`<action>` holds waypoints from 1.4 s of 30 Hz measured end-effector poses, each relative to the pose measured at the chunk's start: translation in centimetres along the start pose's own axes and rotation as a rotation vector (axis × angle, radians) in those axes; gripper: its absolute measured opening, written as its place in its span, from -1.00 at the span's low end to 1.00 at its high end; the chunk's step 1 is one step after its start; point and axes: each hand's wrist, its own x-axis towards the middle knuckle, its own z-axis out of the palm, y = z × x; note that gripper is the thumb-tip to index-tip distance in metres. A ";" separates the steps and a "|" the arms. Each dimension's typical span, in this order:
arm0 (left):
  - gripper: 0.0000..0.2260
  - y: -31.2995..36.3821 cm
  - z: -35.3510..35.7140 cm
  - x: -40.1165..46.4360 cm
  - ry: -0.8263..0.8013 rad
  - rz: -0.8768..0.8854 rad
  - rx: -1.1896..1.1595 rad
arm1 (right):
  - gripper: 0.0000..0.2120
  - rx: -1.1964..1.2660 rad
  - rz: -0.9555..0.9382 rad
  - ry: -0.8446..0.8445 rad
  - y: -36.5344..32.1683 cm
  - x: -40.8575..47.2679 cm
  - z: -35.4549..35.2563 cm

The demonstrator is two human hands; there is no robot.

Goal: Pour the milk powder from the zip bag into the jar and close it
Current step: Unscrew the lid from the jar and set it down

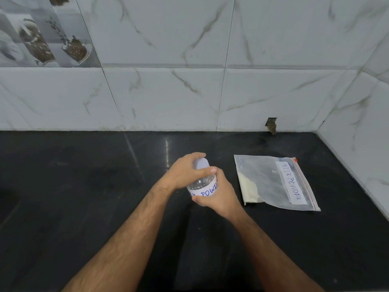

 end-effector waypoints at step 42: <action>-0.69 -12.6 2.0 5.1 0.231 -0.593 0.140 | -0.37 0.054 0.054 0.160 2.9 -1.6 -2.6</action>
